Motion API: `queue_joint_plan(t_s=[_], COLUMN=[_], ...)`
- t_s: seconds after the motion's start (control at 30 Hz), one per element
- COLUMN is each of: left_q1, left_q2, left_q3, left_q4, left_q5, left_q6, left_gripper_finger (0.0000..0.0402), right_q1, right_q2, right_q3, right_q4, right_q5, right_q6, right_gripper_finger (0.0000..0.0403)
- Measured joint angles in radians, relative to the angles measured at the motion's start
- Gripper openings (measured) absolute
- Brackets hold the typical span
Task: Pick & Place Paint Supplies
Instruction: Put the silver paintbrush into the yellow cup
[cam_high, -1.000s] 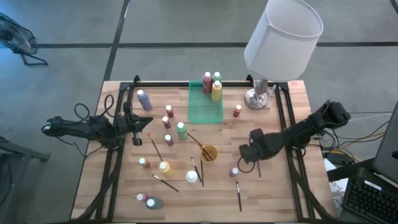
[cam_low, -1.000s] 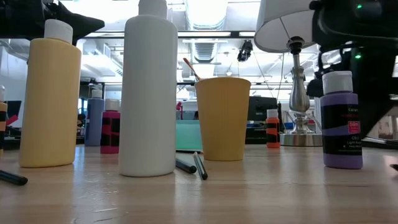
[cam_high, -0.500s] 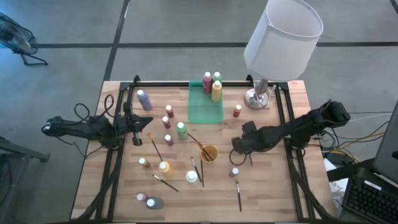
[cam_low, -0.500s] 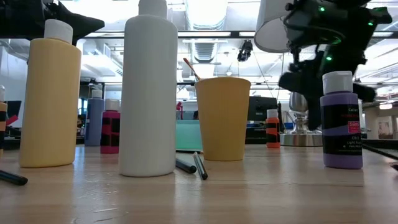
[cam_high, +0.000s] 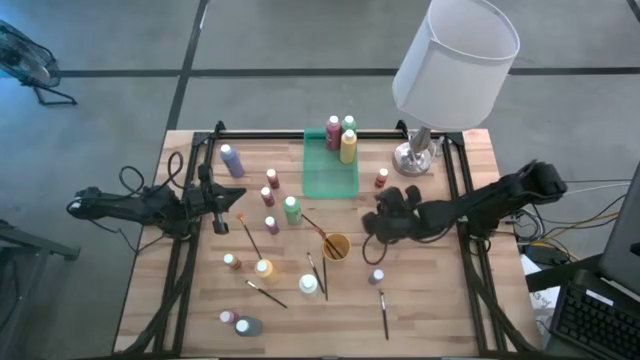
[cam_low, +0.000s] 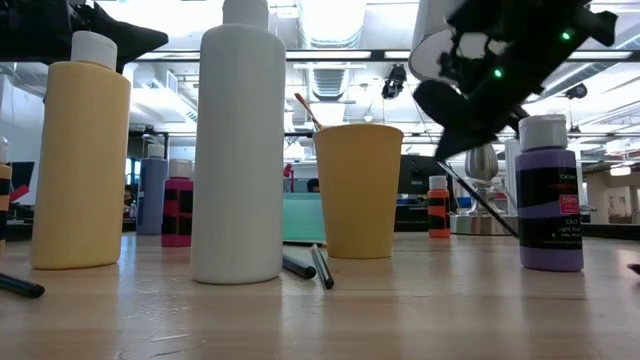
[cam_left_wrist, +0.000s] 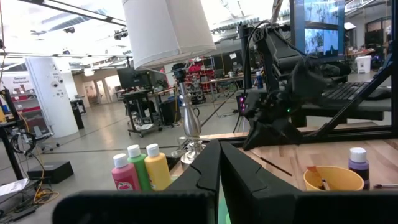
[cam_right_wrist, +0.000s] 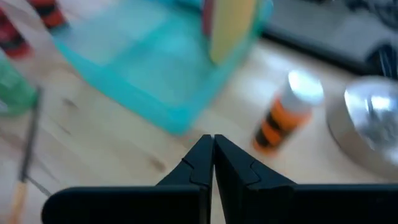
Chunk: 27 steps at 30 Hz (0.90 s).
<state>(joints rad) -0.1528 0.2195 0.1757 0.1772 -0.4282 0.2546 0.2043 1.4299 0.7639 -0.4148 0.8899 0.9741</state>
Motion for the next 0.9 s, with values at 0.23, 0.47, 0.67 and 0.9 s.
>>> queue_joint_plan(t_s=[0.23,0.47,0.67,0.9], left_q1=[0.0,0.0,0.0,0.0], left_q2=[0.0,0.0,0.0,0.0], left_q3=[0.0,0.0,0.0,0.0], left_q4=[0.0,0.0,0.0,0.0], left_q5=[0.0,0.0,0.0,0.0], left_q6=[0.0,0.0,0.0,0.0], left_gripper_finger=[0.0016,0.0016,0.0016,0.0016], right_q1=[0.0,0.002,0.003,0.008], right_q2=[-0.064,-0.158,-0.18,-0.143], right_q3=[0.0,0.001,0.001,0.001], right_q4=[0.319,0.615,0.881,0.998], right_q5=[0.032,-0.076,-0.33,-0.442], right_q6=[-0.351,-0.639,-0.847,-0.921], right_gripper_finger=[0.0008,0.0008,0.0008,0.0008])
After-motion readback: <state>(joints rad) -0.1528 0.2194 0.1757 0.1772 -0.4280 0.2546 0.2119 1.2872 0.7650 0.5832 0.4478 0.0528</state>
